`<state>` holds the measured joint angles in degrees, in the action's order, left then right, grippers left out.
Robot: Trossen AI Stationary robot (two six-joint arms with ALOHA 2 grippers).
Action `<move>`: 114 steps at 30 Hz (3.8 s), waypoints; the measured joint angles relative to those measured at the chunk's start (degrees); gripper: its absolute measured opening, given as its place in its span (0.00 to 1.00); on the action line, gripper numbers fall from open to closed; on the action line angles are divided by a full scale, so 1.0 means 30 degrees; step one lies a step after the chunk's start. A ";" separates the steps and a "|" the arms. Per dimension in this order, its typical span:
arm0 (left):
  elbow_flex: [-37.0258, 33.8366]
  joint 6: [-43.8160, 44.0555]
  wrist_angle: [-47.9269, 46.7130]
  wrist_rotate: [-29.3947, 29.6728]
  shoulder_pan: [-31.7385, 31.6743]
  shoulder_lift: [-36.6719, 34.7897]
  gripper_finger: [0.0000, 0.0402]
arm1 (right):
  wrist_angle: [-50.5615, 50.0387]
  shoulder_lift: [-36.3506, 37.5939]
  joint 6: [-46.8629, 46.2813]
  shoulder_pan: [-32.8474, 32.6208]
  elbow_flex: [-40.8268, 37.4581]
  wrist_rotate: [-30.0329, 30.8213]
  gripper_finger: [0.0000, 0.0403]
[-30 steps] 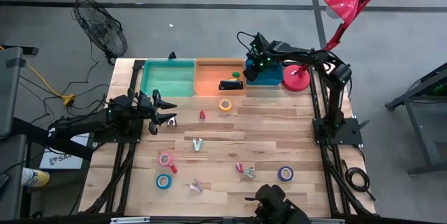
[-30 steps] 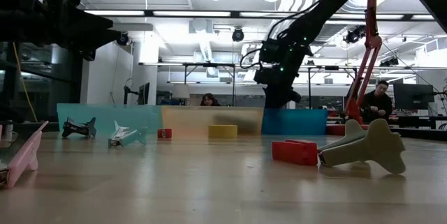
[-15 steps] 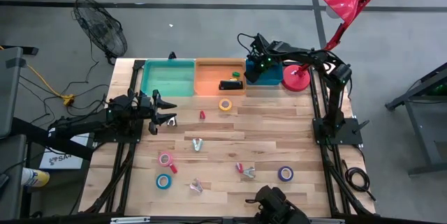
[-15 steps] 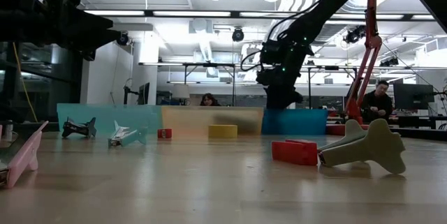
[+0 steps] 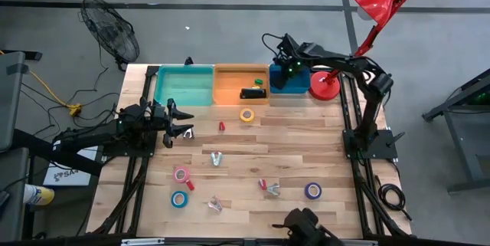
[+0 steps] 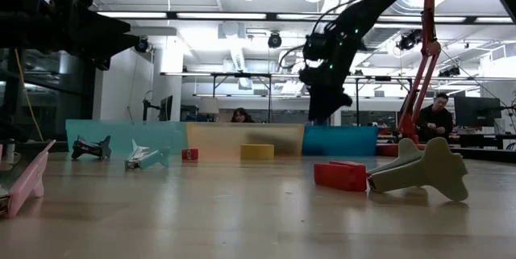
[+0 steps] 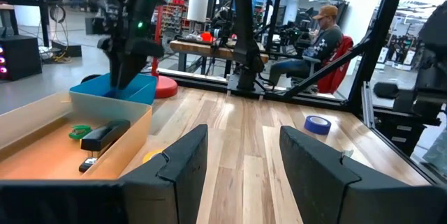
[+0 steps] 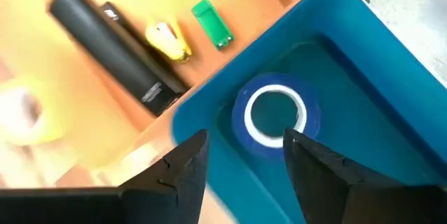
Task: Pick and place Stapler, Stapler remover, tape
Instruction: Put the violet tape into the blue bin
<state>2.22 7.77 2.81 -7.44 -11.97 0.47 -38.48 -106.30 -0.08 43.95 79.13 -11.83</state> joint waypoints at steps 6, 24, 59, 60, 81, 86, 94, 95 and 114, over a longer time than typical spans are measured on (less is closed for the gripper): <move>0.0002 0.0002 0.0000 0.0000 0.0001 -0.0002 0.44 | -0.2442 0.2047 0.0034 -0.0763 0.0022 0.0679 0.43; 0.0003 0.0007 0.0000 0.0000 -0.0004 -0.0006 0.44 | -0.9487 0.5850 -0.5169 -0.9050 -0.0095 0.6531 0.43; 0.0007 0.0004 0.0004 0.0000 -0.0007 0.0001 0.44 | -0.5889 0.5843 -2.7663 -2.4807 -0.6140 0.4746 0.43; -0.0001 0.0000 0.0000 0.0000 0.0001 -0.0001 0.44 | -0.5568 0.5839 -2.8185 -2.5108 -0.6406 0.4516 0.43; 0.0002 0.0005 0.0000 0.0000 0.0001 -0.0001 0.44 | -0.4008 0.5788 -3.6243 -2.9317 -0.8233 0.4489 0.43; -0.0001 0.0000 0.0007 0.0000 0.0001 0.0000 0.44 | -0.4013 0.5526 -3.6549 -2.9558 -0.8233 0.4574 0.43; 0.0001 0.0007 0.0000 0.0000 0.0000 0.0000 0.44 | -0.4059 0.4644 -3.6836 -2.9546 -0.8233 0.4546 0.43; -0.0001 0.0007 0.0000 0.0000 -0.0007 0.0001 0.44 | -0.4027 0.4450 -3.6836 -2.9546 -0.8233 0.4384 0.43; 0.0001 0.0004 0.0000 0.0000 -0.0005 -0.0003 0.44 | -0.3389 0.3686 -3.6500 -2.9546 -0.8233 0.4279 0.24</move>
<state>2.22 7.78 2.81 -7.44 -11.98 0.46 -48.64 -95.24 -109.58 -44.69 54.43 1.00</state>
